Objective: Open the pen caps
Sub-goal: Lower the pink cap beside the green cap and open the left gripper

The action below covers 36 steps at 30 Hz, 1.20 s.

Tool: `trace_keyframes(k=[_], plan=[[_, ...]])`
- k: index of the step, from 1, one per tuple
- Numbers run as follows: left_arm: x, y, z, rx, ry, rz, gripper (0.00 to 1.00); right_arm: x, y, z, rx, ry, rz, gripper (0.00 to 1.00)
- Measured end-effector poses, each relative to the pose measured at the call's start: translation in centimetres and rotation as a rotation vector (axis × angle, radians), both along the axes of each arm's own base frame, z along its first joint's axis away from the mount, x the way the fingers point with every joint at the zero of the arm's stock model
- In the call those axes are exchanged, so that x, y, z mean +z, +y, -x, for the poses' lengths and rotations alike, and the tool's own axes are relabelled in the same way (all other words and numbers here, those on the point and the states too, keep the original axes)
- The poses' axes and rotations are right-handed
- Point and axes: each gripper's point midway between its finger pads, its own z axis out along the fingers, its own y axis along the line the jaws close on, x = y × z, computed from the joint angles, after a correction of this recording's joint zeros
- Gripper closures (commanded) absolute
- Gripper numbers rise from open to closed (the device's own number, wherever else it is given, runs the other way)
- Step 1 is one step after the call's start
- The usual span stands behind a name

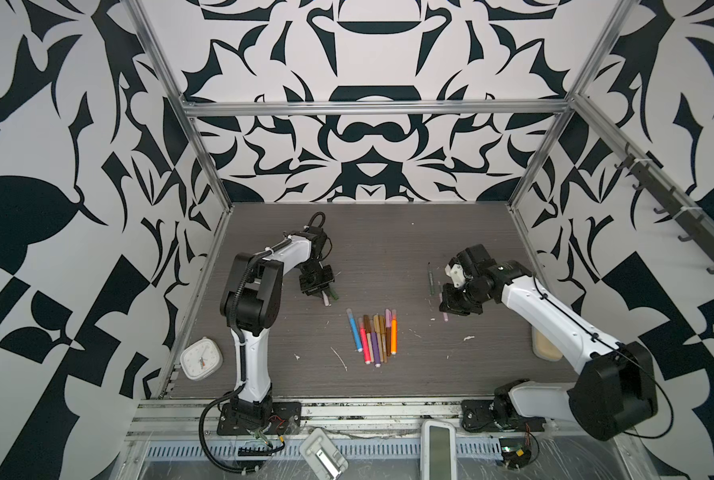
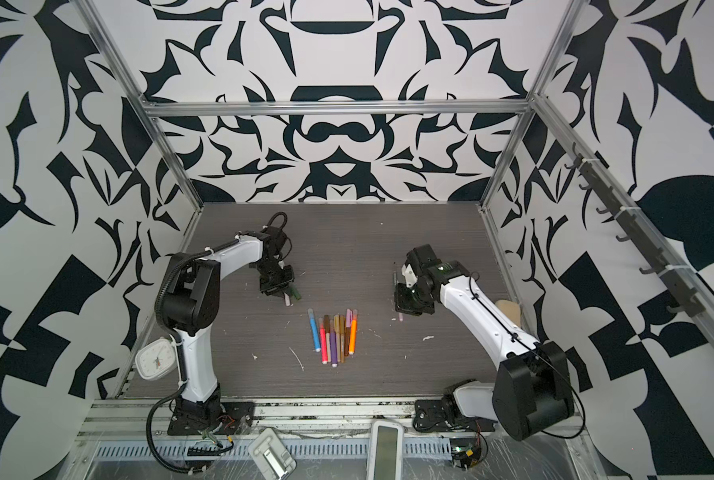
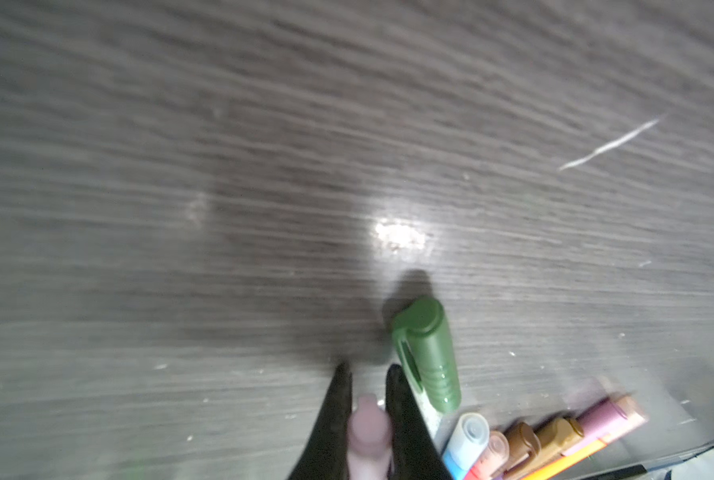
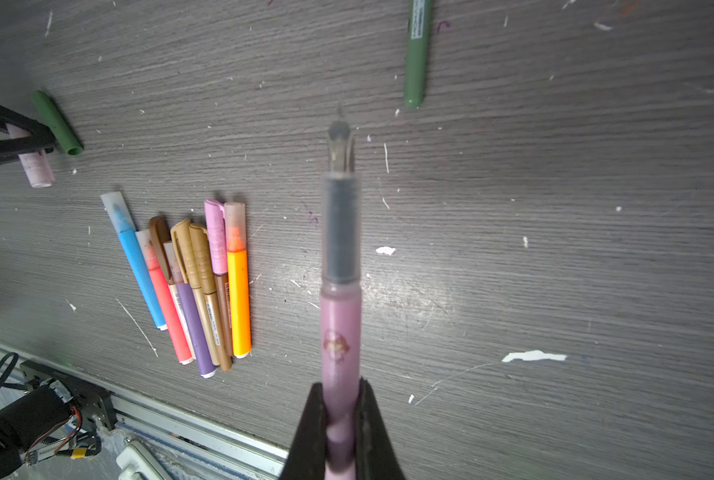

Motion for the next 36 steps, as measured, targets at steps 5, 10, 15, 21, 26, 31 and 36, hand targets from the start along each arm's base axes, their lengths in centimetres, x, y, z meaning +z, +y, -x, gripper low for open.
trace_keyframes(k=[5, 10, 15, 21, 26, 31, 36], plan=[[0.0, 0.0, 0.0, 0.006, 0.002, -0.001, 0.88, 0.0, -0.1, 0.0, -0.003, 0.000, 0.000, 1.00], [-0.1, 0.0, -0.1, 0.012, 0.008, -0.010, 0.92, 0.0, -0.1, 0.0, -0.004, 0.000, -0.001, 1.00], [-0.1, 0.0, -0.1, 0.018, 0.022, -0.016, 0.92, 0.1, -0.1, 0.0, -0.004, -0.003, -0.002, 1.00], [0.0, -0.3, -1.0, 0.020, 0.032, -0.020, 0.92, 0.3, -0.1, 0.0, -0.003, -0.011, -0.007, 1.00], [0.0, -0.6, -1.9, 0.018, 0.023, -0.017, 0.92, 0.3, -0.1, 0.1, -0.003, -0.010, -0.007, 1.00], [0.0, -0.7, -2.2, 0.018, 0.019, -0.016, 0.91, 0.0, -0.1, 0.3, -0.003, 0.000, -0.004, 1.00], [0.0, -0.7, -2.2, 0.006, 0.017, -0.015, 0.78, -0.1, -0.2, 0.4, -0.003, 0.002, -0.003, 1.00]])
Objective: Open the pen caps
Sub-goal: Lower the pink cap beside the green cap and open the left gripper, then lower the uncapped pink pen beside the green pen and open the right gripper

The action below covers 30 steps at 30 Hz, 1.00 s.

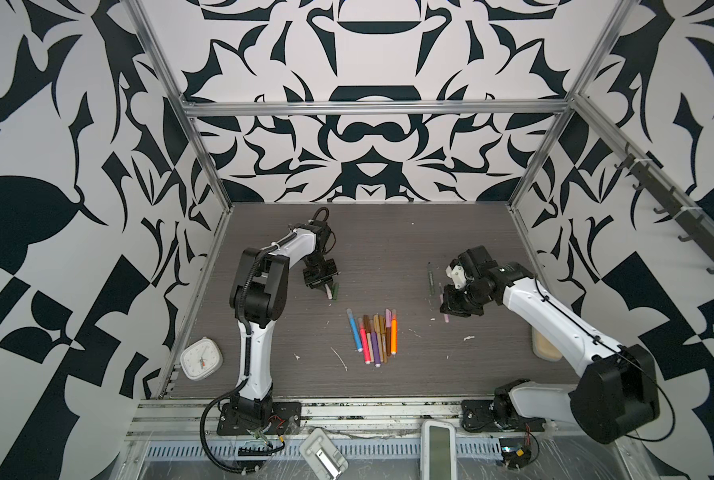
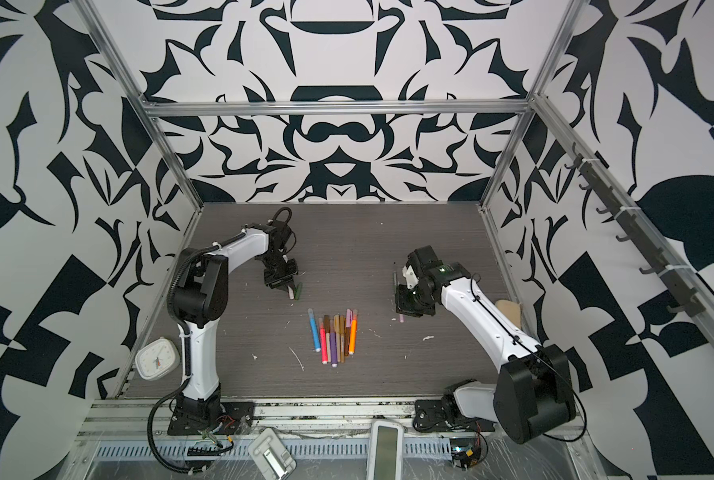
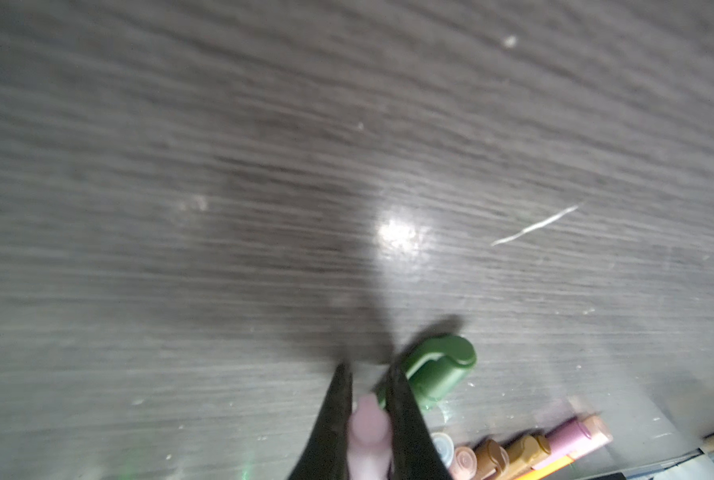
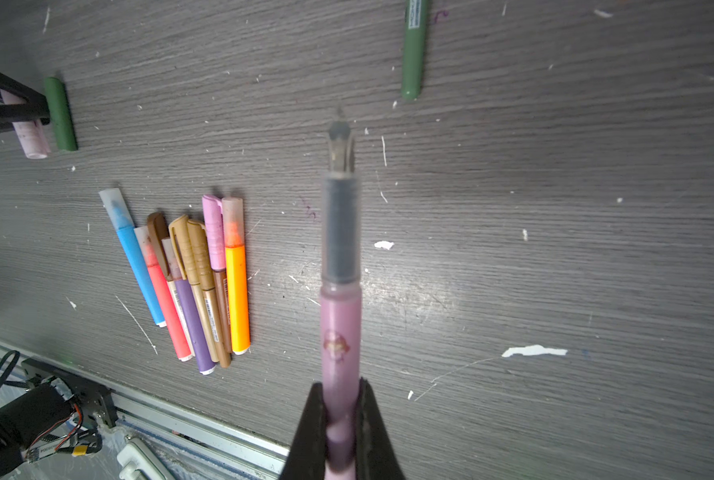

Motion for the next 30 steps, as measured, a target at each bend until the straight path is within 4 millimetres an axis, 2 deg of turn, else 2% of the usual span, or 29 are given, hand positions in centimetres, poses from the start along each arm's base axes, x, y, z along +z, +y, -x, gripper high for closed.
trace_keyframes(k=[2, 7, 20, 22, 25, 27, 30], plan=[[0.0, 0.0, -0.1, -0.014, -0.007, 0.002, 0.70, 0.0, 0.0, 0.0, 0.000, 0.000, 0.000, 1.00], [0.0, 0.0, -0.2, -0.050, -0.022, -0.008, 0.65, 0.0, 0.0, 0.0, 0.000, 0.000, 0.000, 1.00], [0.2, -0.2, -0.2, -0.058, -0.027, -0.006, 0.62, 0.4, -0.1, -0.6, 0.013, -0.005, 0.009, 1.00], [0.3, -0.2, -0.2, -0.056, -0.028, -0.007, 0.62, 0.8, -0.3, -1.6, 0.023, -0.012, 0.026, 1.00], [0.5, 0.1, -0.4, -0.054, -0.039, -0.016, 0.62, 1.1, -1.1, -4.1, 0.025, -0.021, 0.063, 1.00], [0.9, 0.3, -0.6, -0.051, -0.049, -0.019, 0.62, 0.9, -1.6, -5.8, 0.023, -0.021, 0.081, 1.00], [2.5, 0.7, -1.1, -0.040, -0.091, -0.012, 0.63, -0.2, -2.4, -8.1, 0.027, -0.001, 0.113, 1.00]])
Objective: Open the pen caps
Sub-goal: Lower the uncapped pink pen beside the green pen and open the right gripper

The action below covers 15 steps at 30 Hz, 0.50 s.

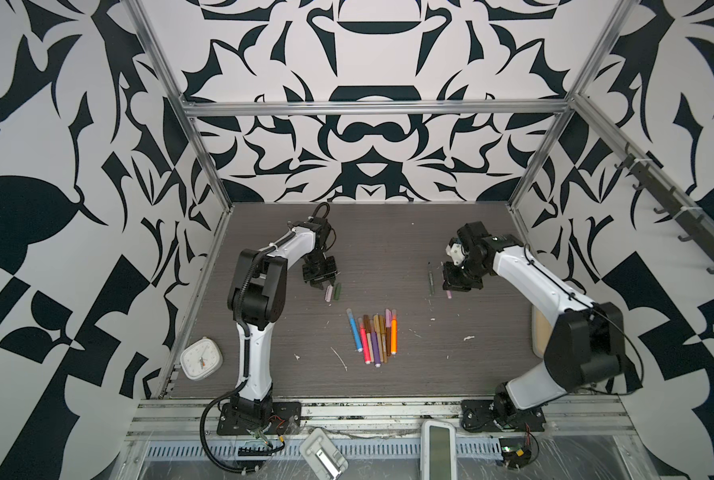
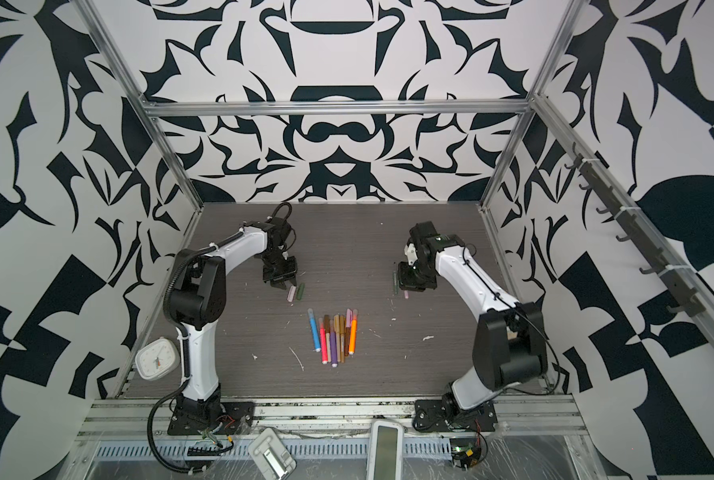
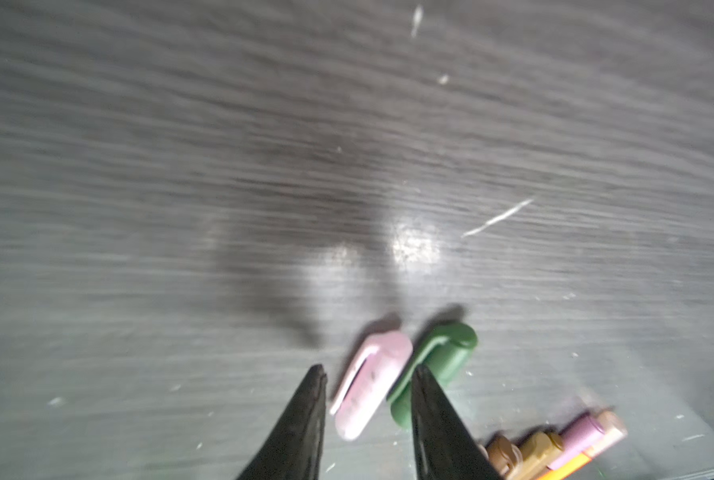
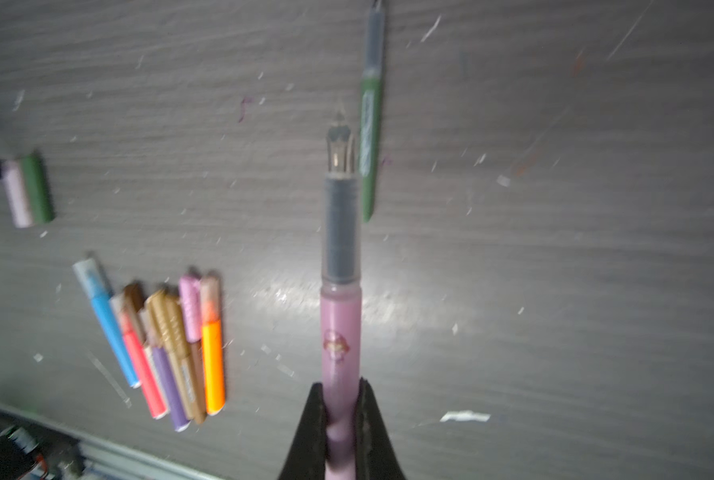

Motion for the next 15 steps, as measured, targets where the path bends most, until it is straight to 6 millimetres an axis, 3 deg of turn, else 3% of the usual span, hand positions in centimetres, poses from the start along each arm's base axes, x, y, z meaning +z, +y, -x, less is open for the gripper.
trace_keyframes(k=[8, 11, 15], plan=[[7.6, 0.5, -0.3, 0.011, -0.184, 0.078, 0.63, -5.6, -1.3, -4.5, 0.017, 0.079, 0.035, 1.00], [8.4, 0.7, 1.1, 0.011, -0.189, 0.095, 0.64, -7.1, -1.2, -5.9, 0.013, 0.095, 0.010, 1.00], [7.5, 1.0, 2.7, 0.026, -0.145, 0.107, 0.64, -7.5, -0.6, -8.0, 0.012, 0.067, -0.035, 1.00]])
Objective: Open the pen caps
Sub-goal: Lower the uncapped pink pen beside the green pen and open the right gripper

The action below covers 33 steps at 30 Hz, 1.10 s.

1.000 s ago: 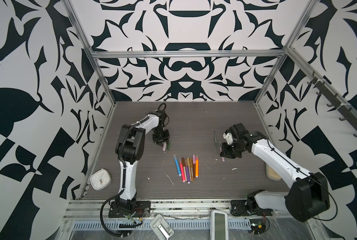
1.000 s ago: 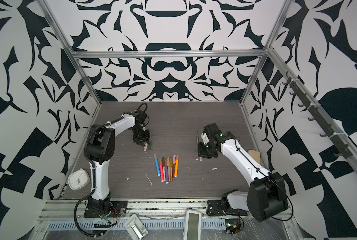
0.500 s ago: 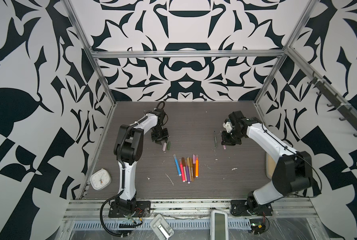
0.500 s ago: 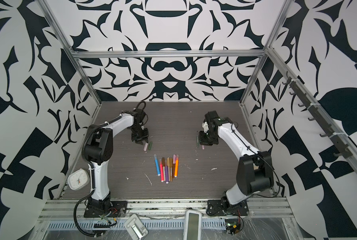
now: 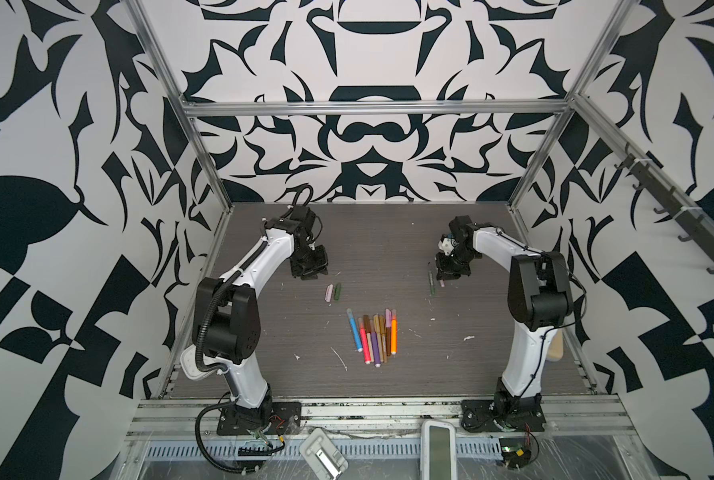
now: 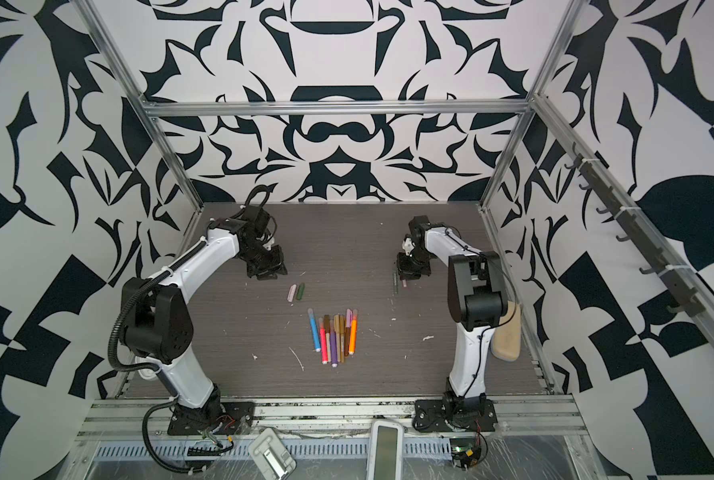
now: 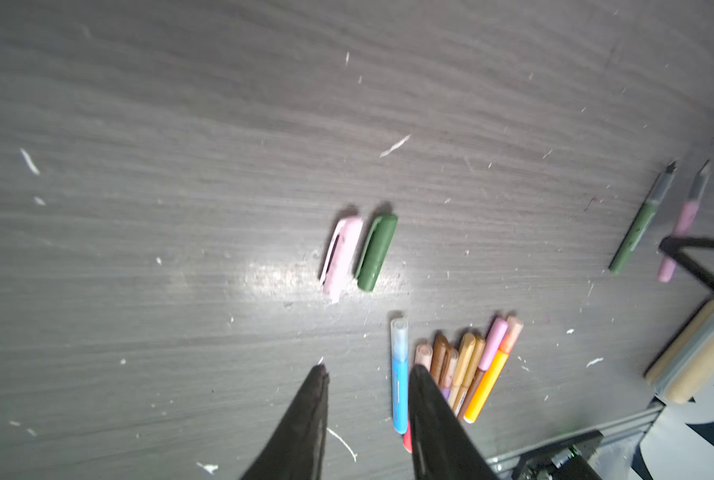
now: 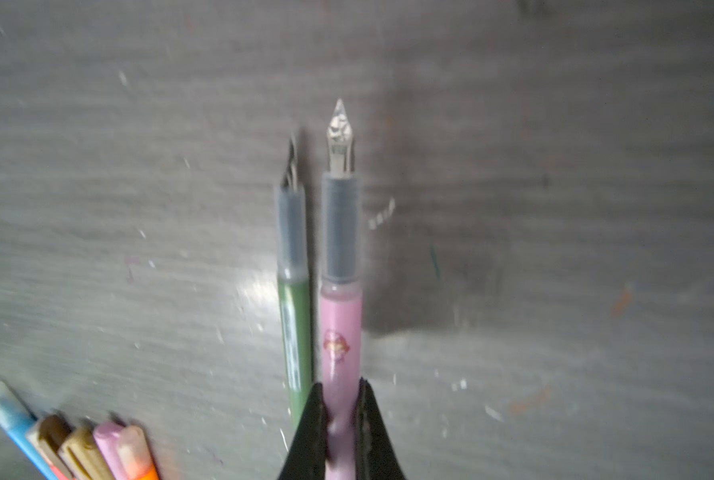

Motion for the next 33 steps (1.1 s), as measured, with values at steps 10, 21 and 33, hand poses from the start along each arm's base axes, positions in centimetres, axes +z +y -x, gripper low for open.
trace_keyframes(k=[10, 21, 33], plan=[[-0.4, 1.0, 0.7, 0.038, 0.034, 0.025, 0.65, -0.4, 0.7, -0.8, -0.004, -0.030, -0.048, 1.00], [-0.2, 1.2, 0.5, 0.051, 0.040, 0.054, 0.66, -1.3, 0.4, 1.4, -0.022, -0.002, -0.055, 0.96], [-0.1, 0.9, 0.6, 0.049, 0.043, 0.067, 0.66, -0.5, 0.4, 1.8, -0.041, -0.035, -0.069, 0.67]])
